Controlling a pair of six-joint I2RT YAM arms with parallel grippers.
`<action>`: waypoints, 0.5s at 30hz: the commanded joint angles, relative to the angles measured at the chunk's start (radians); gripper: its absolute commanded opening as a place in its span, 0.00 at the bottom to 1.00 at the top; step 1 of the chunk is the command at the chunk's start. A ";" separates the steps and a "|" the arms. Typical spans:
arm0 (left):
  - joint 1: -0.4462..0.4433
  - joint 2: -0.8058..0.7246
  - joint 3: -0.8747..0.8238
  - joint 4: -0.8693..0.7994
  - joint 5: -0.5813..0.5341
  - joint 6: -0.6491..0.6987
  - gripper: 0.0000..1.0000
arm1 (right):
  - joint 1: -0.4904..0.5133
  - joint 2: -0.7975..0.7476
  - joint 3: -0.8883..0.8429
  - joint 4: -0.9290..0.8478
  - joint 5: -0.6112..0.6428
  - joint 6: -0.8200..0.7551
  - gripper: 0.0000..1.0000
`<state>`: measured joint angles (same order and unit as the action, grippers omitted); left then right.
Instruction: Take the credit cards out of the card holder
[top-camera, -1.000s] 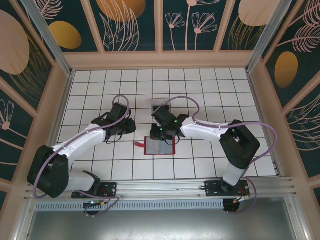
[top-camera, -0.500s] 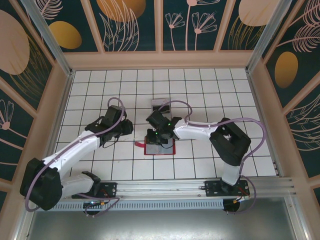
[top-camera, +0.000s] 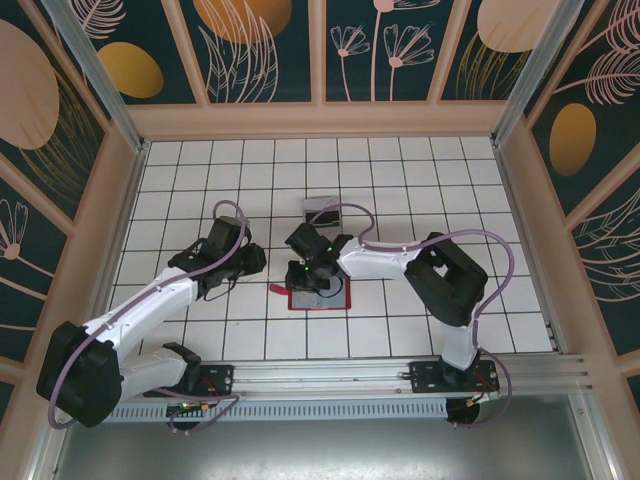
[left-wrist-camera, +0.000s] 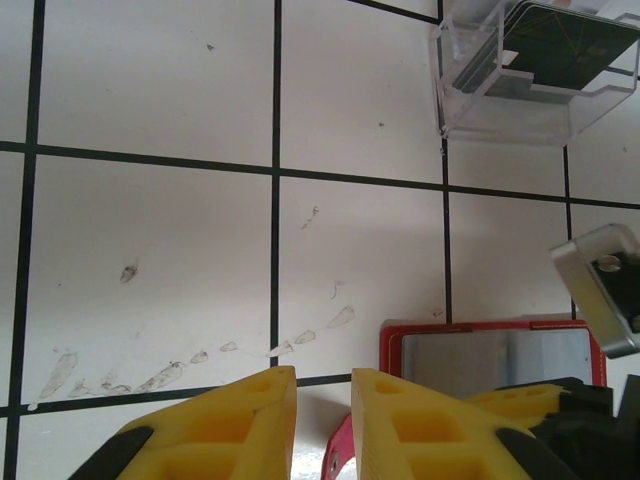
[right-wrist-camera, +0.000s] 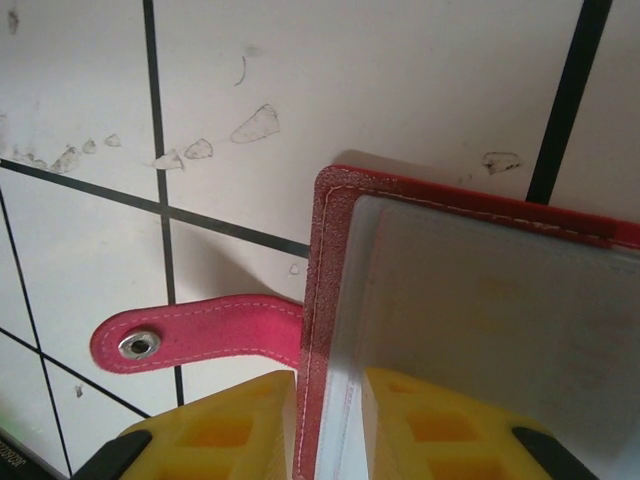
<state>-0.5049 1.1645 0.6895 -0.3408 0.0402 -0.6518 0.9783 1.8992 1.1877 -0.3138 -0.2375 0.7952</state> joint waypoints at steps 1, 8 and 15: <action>0.005 -0.014 -0.014 0.019 0.013 -0.006 0.23 | 0.011 0.019 0.028 -0.025 0.008 0.006 0.26; 0.003 -0.007 -0.011 0.020 0.014 -0.004 0.23 | 0.018 0.023 0.040 -0.093 0.060 0.007 0.28; 0.004 0.007 -0.006 0.022 0.021 0.001 0.23 | 0.029 0.027 0.070 -0.181 0.122 0.006 0.33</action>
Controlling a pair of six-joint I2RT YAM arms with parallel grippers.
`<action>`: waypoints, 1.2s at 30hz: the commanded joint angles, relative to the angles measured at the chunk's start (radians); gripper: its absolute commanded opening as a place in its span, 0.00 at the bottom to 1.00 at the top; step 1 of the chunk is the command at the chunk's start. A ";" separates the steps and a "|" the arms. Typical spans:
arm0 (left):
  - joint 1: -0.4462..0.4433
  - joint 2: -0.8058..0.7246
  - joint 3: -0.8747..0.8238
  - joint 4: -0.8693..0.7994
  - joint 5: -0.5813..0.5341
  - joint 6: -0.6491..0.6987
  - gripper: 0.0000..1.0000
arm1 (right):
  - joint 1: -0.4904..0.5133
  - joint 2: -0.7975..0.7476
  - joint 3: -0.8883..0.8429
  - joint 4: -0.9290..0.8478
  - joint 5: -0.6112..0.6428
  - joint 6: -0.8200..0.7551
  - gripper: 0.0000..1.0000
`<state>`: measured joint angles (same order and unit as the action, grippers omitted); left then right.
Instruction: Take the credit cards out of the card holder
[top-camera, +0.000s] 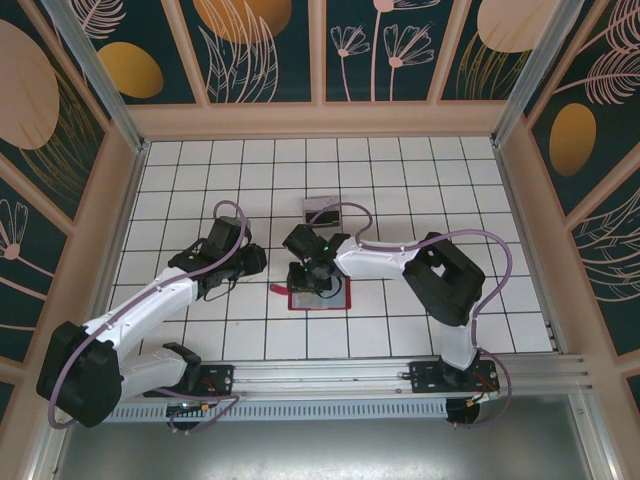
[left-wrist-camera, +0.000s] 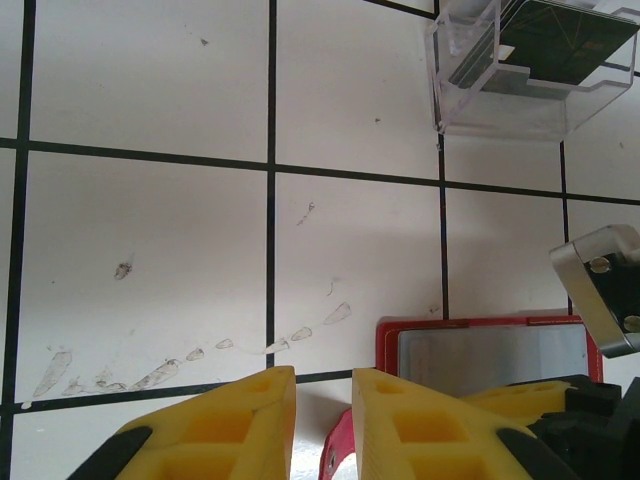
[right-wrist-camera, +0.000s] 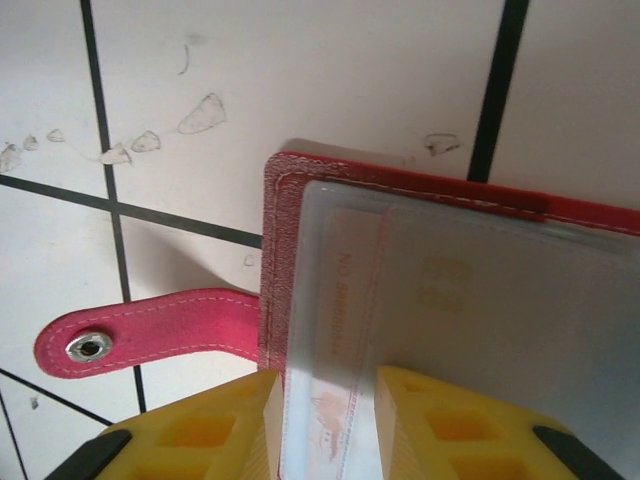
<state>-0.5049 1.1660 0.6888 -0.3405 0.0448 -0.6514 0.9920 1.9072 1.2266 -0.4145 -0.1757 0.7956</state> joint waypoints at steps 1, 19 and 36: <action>0.004 0.007 -0.005 0.021 0.018 0.003 0.23 | 0.016 0.022 0.037 -0.094 0.069 0.007 0.33; 0.003 0.041 0.011 0.032 0.040 0.022 0.23 | 0.076 0.130 0.247 -0.418 0.300 0.017 0.41; 0.004 0.071 0.038 0.044 0.055 0.026 0.23 | 0.081 0.115 0.268 -0.561 0.419 0.043 0.48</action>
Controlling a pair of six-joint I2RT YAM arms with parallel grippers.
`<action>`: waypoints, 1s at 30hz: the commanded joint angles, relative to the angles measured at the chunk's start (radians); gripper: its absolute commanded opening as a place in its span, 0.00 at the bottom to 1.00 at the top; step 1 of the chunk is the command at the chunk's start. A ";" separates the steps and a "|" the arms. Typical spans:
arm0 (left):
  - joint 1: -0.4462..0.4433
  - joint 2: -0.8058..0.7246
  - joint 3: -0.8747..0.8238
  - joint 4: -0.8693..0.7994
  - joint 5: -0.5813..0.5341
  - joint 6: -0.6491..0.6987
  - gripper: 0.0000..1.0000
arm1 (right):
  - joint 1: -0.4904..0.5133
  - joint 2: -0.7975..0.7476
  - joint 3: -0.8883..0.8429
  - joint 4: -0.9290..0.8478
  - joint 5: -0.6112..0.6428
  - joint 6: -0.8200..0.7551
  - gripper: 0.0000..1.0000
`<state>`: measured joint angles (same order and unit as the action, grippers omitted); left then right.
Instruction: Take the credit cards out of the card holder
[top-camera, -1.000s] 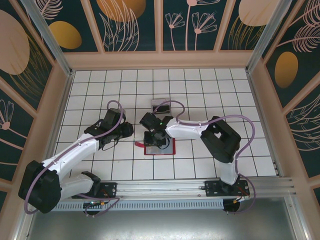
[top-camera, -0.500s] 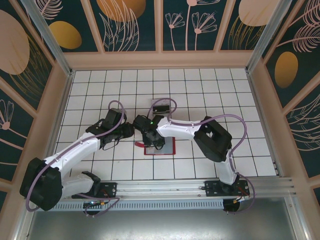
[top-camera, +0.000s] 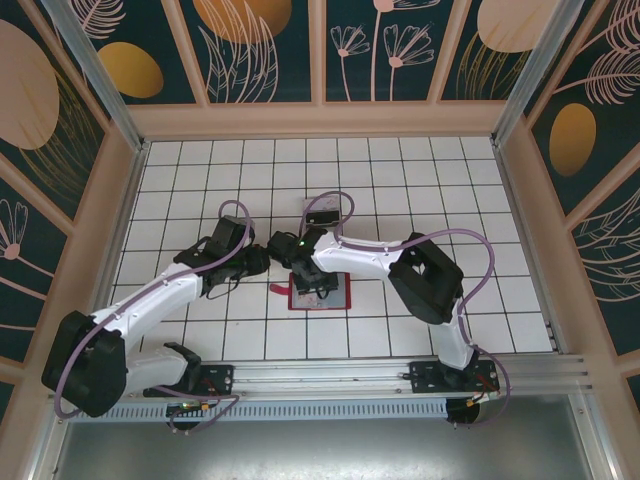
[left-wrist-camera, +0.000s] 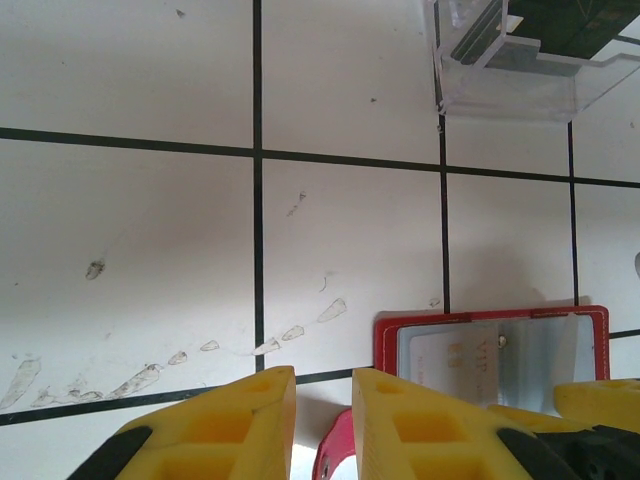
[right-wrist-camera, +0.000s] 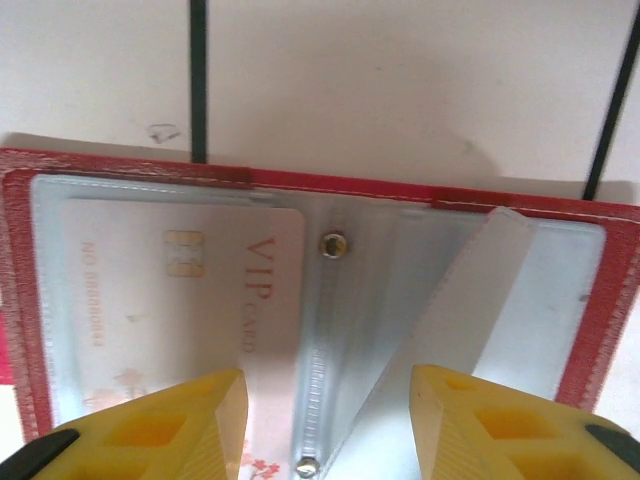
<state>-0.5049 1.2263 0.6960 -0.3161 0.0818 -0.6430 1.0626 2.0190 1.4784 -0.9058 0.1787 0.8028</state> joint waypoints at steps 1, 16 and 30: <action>0.003 0.012 0.031 0.020 0.020 0.017 0.23 | 0.010 -0.001 0.014 -0.073 0.068 0.037 0.48; 0.003 0.055 0.060 0.022 0.063 0.019 0.23 | 0.005 -0.063 -0.060 -0.088 0.096 0.061 0.49; 0.003 0.102 0.080 0.032 0.096 0.024 0.23 | -0.005 -0.122 -0.135 -0.084 0.113 0.080 0.49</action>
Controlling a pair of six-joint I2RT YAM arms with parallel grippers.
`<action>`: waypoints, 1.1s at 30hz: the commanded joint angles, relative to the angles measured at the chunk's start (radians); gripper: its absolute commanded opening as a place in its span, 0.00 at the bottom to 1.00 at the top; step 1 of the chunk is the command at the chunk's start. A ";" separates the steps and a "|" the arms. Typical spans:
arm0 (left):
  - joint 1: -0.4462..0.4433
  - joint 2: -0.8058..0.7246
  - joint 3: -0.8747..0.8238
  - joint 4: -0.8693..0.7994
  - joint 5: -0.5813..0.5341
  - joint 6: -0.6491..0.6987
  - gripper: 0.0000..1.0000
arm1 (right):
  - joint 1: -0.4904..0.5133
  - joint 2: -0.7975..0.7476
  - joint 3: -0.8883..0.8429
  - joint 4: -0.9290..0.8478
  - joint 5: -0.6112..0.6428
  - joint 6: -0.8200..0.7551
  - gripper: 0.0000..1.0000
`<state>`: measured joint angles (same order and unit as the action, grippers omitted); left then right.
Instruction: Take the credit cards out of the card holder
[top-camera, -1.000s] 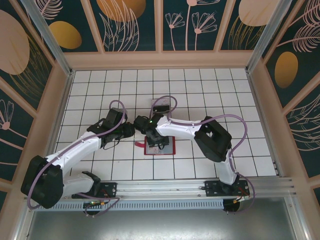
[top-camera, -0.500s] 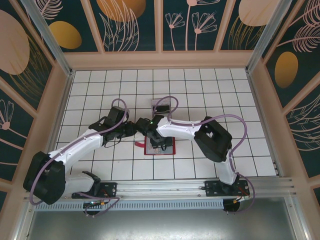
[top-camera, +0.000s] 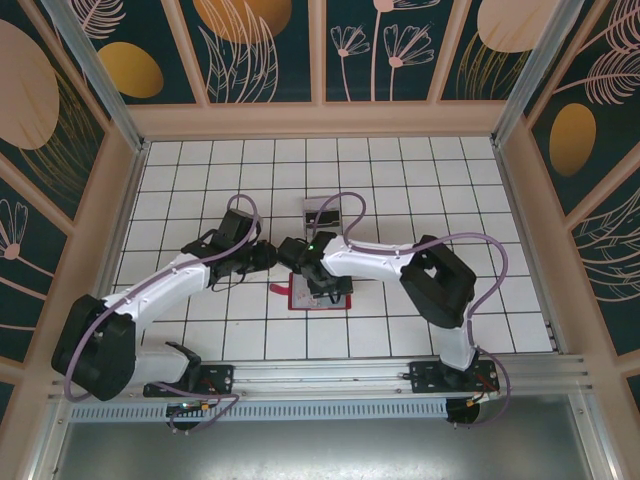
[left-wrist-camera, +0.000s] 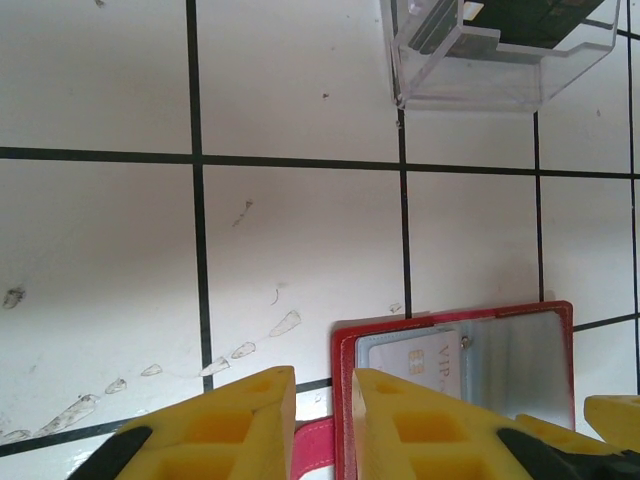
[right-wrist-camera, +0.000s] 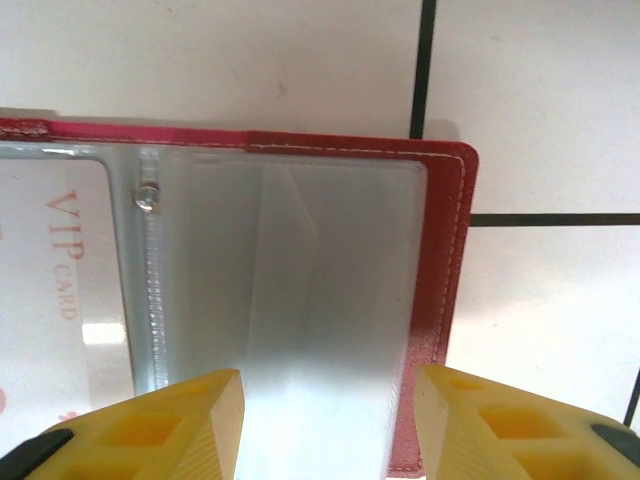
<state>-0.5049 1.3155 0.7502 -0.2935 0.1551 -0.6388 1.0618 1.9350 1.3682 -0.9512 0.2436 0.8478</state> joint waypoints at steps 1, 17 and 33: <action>0.003 0.018 0.027 0.013 0.029 0.022 0.23 | -0.005 -0.047 -0.032 -0.037 0.050 0.036 0.49; -0.052 0.106 0.039 0.010 0.107 0.001 0.18 | -0.097 -0.311 -0.285 0.314 -0.144 0.029 0.41; -0.175 0.222 0.061 0.011 0.085 -0.057 0.10 | -0.175 -0.384 -0.470 0.678 -0.426 0.056 0.29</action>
<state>-0.6716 1.5188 0.7879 -0.2878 0.2394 -0.6792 0.8951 1.5665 0.9085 -0.3466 -0.1425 0.8818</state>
